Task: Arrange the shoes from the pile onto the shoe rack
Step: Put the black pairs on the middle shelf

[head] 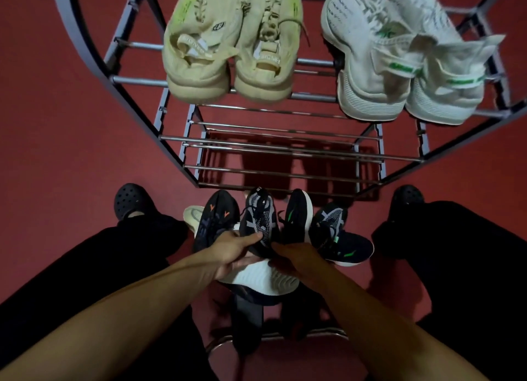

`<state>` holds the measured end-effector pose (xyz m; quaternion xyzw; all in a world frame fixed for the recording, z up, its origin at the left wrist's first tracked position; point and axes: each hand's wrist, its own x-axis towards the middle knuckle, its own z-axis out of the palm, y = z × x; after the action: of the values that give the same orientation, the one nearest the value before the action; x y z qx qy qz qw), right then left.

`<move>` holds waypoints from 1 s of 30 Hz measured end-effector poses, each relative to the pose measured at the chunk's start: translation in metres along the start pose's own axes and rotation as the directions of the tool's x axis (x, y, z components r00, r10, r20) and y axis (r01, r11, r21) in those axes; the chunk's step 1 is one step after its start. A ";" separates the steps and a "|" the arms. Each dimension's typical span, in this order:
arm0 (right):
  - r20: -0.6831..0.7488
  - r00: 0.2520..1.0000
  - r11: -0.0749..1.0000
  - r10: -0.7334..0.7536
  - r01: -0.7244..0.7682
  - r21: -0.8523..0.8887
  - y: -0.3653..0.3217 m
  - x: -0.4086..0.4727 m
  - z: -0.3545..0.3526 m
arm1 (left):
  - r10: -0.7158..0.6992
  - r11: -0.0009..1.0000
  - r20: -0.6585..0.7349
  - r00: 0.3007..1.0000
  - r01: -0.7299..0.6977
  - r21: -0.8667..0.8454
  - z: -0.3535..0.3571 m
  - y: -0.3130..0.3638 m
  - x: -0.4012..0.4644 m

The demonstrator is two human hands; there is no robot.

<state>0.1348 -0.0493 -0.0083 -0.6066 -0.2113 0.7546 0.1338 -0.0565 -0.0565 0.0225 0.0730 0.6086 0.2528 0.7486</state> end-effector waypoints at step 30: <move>-0.332 0.929 0.972 0.164 -0.095 0.215 0.030 0.082 -0.126 | 0.039 0.997 -0.088 0.995 -0.033 0.069 0.005 -0.013 0.034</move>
<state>0.2398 -0.0181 -0.1153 -0.7270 -0.0686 0.6597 0.1775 -0.0435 -0.0509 -0.0111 0.0979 0.6483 0.2486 0.7129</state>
